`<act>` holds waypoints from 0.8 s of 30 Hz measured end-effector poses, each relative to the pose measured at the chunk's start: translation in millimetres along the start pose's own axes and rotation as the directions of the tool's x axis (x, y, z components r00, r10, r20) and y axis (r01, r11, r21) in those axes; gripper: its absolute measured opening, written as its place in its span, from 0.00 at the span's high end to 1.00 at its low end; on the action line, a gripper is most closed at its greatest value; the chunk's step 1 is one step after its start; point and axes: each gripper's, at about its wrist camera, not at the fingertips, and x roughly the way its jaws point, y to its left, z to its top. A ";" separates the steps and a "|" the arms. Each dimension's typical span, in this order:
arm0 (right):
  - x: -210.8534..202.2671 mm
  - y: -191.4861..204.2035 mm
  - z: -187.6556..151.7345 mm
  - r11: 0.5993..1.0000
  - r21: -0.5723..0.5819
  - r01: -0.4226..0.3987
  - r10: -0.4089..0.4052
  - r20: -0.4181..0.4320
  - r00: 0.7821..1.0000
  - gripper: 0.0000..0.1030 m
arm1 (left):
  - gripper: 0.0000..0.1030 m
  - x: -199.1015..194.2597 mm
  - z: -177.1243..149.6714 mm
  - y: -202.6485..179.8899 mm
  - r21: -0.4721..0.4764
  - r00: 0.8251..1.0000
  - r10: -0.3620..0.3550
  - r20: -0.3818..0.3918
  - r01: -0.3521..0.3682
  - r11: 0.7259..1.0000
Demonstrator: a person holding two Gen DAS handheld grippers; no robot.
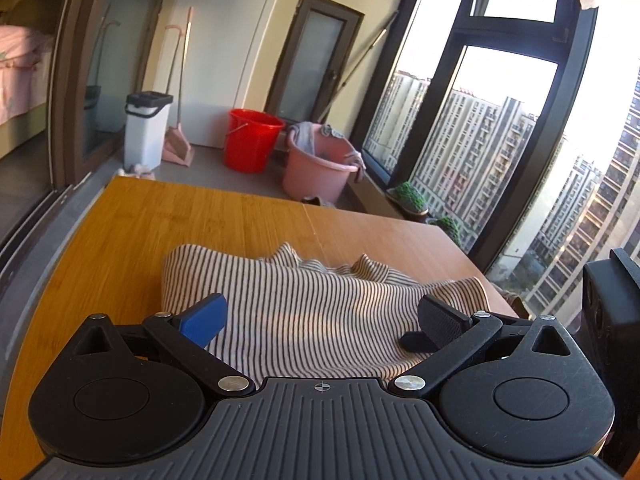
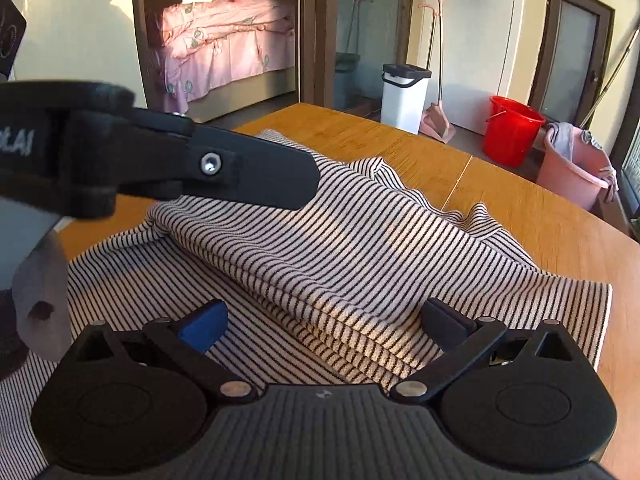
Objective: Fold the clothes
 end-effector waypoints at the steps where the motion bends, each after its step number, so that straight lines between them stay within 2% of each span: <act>1: -8.4 -5.8 -1.4 1.000 0.029 -0.009 0.009 0.018 1.000 0.00 | 0.00 -0.9 0.9 0.3 0.004 1.000 -0.003 0.003 0.003 1.000; 4: -44.5 -25.0 -7.1 0.996 0.090 -0.006 -0.002 0.095 0.995 0.00 | 0.00 -4.9 1.6 2.1 0.017 1.000 -0.025 0.013 0.025 1.000; 6: -55.8 -36.5 -8.8 0.993 0.121 0.010 -0.022 0.098 0.995 0.02 | 0.00 -3.1 1.3 1.0 0.018 0.999 -0.046 0.006 0.046 0.999; 7: -59.6 -42.1 -9.4 0.990 0.137 0.018 -0.031 0.092 0.995 0.10 | 0.00 -0.1 0.4 -1.0 0.019 0.998 -0.058 -0.002 0.058 0.998; 10: -71.2 -58.9 -11.1 0.982 0.186 0.045 -0.059 0.073 0.996 0.19 | 0.00 17.4 -5.6 -4.9 0.009 0.992 -0.085 -0.092 0.086 0.996; 12: -59.7 -68.8 -14.3 0.977 0.199 0.083 -0.084 -0.005 0.996 0.28 | 0.00 28.9 -12.9 -1.5 -0.003 0.984 -0.053 -0.172 0.053 0.999; 14: -60.2 -69.1 -14.2 0.979 0.178 0.094 -0.092 -0.019 0.996 0.30 | 0.00 29.8 -18.6 -0.7 0.027 0.981 -0.043 -0.189 0.049 0.998; 16: -55.8 -70.7 -11.3 0.980 0.168 0.104 -0.101 -0.030 0.994 0.44 | 0.00 29.5 -21.1 -4.1 0.056 0.979 -0.022 -0.203 0.034 0.998; 18: -41.2 -75.4 -2.5 0.977 0.180 0.113 -0.108 -0.037 0.993 0.51 | 0.00 31.8 -23.2 -7.2 0.070 0.979 0.000 -0.205 0.015 0.997; 24: 2.6 -89.5 23.8 0.966 0.216 0.140 -0.130 -0.059 0.990 0.51 | 0.00 34.4 -28.3 -15.8 0.115 0.979 0.040 -0.202 -0.017 0.993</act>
